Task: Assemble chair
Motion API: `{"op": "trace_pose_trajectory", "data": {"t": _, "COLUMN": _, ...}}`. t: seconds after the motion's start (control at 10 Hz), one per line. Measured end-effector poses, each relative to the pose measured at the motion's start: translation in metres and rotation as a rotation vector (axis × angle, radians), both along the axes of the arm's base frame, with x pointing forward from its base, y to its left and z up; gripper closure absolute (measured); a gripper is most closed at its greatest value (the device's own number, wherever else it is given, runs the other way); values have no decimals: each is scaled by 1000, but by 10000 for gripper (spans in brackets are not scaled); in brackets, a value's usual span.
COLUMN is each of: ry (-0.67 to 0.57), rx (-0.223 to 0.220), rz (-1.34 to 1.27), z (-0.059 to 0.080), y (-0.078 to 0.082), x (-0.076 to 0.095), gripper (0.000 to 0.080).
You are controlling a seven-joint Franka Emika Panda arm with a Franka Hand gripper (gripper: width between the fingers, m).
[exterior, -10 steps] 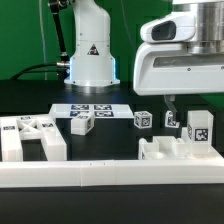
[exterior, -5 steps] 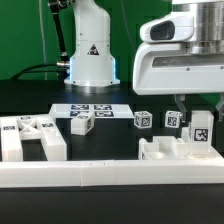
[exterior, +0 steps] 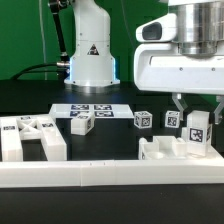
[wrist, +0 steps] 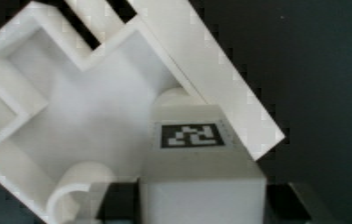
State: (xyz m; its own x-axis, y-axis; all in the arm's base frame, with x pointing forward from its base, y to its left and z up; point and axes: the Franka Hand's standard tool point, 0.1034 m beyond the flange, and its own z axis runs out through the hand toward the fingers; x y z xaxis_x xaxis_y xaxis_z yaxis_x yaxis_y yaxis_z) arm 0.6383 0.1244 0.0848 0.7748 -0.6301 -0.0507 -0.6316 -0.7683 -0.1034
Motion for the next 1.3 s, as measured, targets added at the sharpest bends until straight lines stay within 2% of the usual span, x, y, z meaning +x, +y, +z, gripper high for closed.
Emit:
{"op": "trace_pose_trajectory", "data": {"t": 0.4, "ry": 54, "rx": 41, "rz": -498, "z": -1, "y": -1, "x": 0, "gripper": 509}}
{"op": "trace_pose_trajectory", "data": {"t": 0.7, "ry": 87, "rx": 62, "rz": -684, "z": 0, "y": -2, "x": 1, "gripper": 509}}
{"op": "trace_pose_trajectory", "data": {"t": 0.9, "ry": 94, "rx": 64, "rz": -737, "z": 0, "y": -2, "x": 2, "gripper": 509}}
{"op": "trace_pose_trajectory", "data": {"t": 1.1, "ry": 85, "rx": 62, "rz": -676, "z": 0, "y": -2, "x": 2, "gripper": 500}}
{"op": "trace_pose_trajectory", "data": {"t": 1.2, "ry": 79, "rx": 59, "rz": -618, "z": 0, "y": -2, "x": 2, "gripper": 322}}
{"op": "trace_pose_trajectory", "data": {"t": 1.3, "ry": 75, "rx": 56, "rz": -508, "z": 3, "y": -1, "x": 2, "gripper": 185}}
